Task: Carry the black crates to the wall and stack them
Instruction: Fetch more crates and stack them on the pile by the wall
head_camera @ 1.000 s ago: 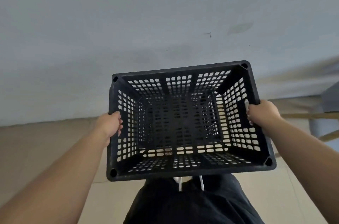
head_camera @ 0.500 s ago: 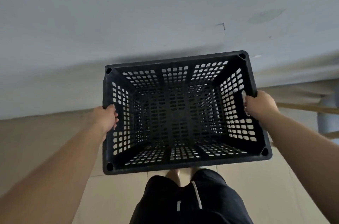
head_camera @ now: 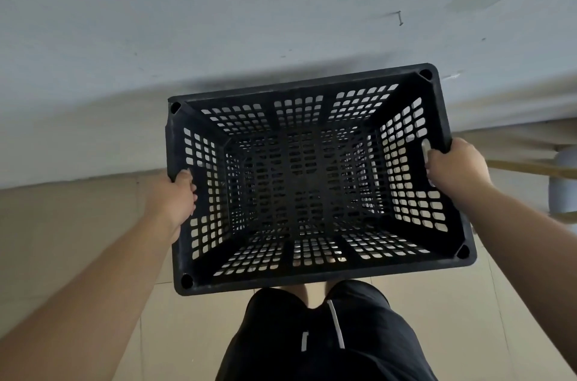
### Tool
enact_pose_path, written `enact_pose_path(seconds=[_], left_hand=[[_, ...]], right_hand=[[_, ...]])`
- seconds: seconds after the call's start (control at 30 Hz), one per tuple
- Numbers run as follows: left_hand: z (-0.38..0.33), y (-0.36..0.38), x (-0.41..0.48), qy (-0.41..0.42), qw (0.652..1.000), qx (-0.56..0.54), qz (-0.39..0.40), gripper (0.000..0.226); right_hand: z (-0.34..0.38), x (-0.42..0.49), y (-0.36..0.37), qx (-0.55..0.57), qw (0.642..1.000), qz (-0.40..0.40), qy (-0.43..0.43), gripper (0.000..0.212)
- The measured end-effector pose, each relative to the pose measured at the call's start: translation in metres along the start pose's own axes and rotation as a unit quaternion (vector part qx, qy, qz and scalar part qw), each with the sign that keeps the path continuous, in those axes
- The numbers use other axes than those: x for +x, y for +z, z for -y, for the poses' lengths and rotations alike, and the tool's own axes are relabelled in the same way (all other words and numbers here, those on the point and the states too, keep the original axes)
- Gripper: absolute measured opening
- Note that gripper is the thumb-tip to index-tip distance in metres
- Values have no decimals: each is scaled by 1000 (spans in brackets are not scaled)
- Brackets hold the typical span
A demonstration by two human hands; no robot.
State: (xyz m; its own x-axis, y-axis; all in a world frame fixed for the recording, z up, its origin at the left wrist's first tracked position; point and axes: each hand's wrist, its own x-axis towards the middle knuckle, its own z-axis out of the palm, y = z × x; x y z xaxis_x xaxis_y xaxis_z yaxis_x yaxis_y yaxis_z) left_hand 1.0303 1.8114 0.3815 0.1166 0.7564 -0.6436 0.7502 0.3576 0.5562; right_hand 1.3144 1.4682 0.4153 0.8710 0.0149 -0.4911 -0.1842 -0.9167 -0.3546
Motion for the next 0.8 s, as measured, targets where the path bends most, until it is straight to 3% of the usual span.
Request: enact_pose_path(seconds=[0.33, 0.63, 0.8], left_hand=[[-4, -7, 11, 56, 996, 74, -14, 38], [-9, -9, 9, 29, 996, 81, -3, 41], [-8, -4, 8, 5, 1000, 29, -2, 36]], right_hand=[[8, 3, 7, -26, 1000, -1, -7, 41], [18, 7, 3, -71, 996, 48, 25, 37], [10, 12, 4, -33, 998, 45, 41, 51]])
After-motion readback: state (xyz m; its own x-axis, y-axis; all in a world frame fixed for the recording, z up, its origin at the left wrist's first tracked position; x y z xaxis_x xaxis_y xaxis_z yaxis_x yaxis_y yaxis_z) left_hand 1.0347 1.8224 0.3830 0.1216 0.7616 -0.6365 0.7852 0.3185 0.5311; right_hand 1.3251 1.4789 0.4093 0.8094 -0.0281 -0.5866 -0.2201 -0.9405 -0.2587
